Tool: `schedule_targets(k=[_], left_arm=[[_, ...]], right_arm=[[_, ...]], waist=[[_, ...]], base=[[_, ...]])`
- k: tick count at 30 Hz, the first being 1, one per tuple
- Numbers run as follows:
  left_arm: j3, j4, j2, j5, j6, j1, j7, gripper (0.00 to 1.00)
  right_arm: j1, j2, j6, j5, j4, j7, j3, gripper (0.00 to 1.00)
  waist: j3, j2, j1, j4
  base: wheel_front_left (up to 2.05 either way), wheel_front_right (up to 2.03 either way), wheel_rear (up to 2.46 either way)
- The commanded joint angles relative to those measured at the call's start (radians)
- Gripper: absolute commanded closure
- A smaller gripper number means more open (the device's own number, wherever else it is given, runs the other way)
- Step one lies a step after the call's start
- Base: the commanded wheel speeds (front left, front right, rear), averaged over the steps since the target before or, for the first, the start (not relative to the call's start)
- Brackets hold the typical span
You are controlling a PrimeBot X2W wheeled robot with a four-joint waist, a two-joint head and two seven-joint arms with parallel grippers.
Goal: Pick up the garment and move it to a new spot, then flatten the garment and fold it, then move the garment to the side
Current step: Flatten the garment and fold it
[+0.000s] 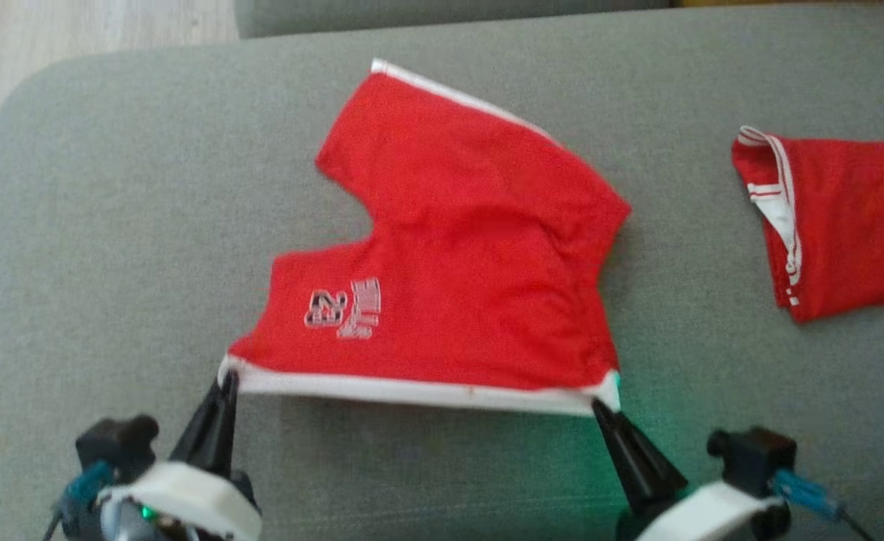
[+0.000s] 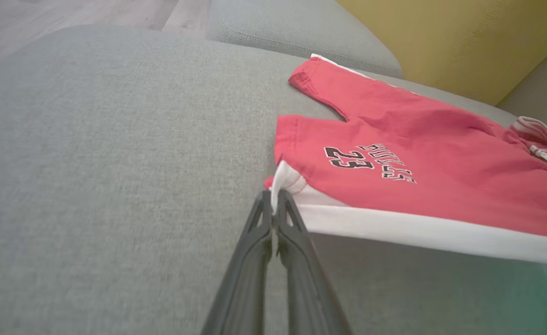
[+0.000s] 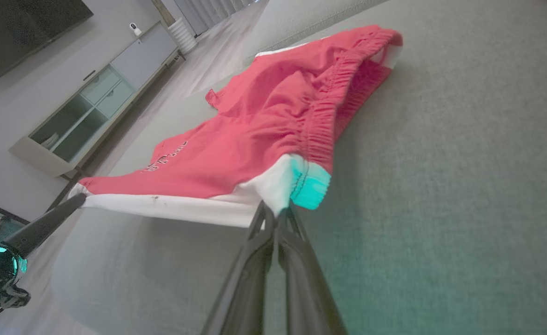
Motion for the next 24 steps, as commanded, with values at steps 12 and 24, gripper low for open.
schedule_targets(k=[12,24], left_arm=[[0.06,-0.267,0.049,-0.026,0.065,0.063,0.129,1.0],[0.046,-0.106,0.092,-0.086,-0.008,-0.352,0.254,1.0]], right_arm=[[0.101,-0.006,-0.001,0.043,-0.177,0.128,-0.025,1.0],[-0.212,-0.006,-0.001,0.137,-0.111,0.262,-0.043,1.0]], waist=[[-0.009,-0.0001,0.0001,0.0],[0.158,-0.0001,0.0001,-0.042]], base=[[0.0,0.0,0.0],[0.0,0.0,0.0]])
